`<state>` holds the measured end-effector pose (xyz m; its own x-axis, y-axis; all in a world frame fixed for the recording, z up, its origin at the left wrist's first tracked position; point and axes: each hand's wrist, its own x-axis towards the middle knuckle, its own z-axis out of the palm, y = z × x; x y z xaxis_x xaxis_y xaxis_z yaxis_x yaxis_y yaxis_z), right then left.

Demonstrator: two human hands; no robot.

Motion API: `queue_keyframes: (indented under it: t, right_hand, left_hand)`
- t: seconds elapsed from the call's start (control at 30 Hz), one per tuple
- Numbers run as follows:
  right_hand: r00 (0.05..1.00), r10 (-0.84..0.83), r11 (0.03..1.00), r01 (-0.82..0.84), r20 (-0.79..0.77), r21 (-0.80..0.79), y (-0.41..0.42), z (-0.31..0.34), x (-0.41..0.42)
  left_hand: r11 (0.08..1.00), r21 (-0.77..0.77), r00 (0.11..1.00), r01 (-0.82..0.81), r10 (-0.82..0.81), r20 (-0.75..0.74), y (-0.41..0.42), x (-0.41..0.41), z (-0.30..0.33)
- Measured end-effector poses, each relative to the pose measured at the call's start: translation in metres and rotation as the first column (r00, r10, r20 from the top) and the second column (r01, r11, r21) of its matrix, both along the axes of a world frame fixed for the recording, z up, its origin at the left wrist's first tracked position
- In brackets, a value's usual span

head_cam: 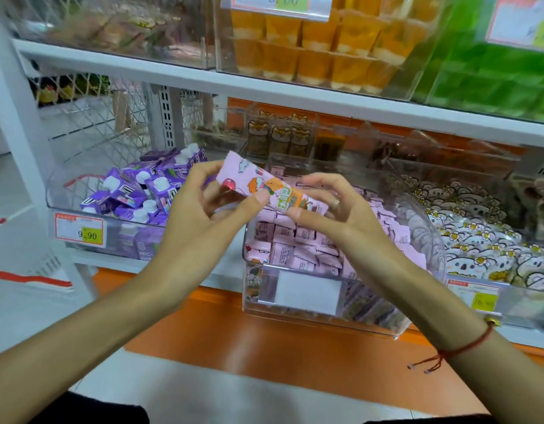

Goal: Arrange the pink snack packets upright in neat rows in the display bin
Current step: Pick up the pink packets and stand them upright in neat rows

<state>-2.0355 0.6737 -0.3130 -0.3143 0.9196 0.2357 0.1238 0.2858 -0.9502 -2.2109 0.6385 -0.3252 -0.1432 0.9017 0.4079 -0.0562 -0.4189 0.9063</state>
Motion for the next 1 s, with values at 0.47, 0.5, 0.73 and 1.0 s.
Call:
queue_keyframes:
  t: [0.47, 0.5, 0.73, 1.0]
  right_hand:
    - [0.973, -0.214, 0.952, 0.188, 0.088, 0.241, 0.014, -0.008, -0.024]
    - [0.971, -0.202, 0.955, 0.166, 0.129, 0.247, 0.015, -0.011, -0.025]
    - [0.843, -0.255, 0.879, -0.002, 0.473, 0.477, 0.017, -0.030, -0.027]
    - [0.633, -0.218, 0.880, -0.203, 0.743, 0.431, 0.026, -0.033, -0.009]
  left_hand:
    - [0.987, -0.145, 0.952, -0.064, 0.017, -0.305, 0.016, -0.011, -0.034]
    - [0.985, -0.170, 0.955, -0.029, -0.023, -0.295, 0.017, -0.011, -0.036]
    - [0.988, -0.154, 0.949, 0.027, -0.074, -0.307, 0.021, -0.017, -0.039]
    - [0.972, 0.223, 0.584, -0.076, 0.225, -0.780, 0.020, -0.030, -0.034]
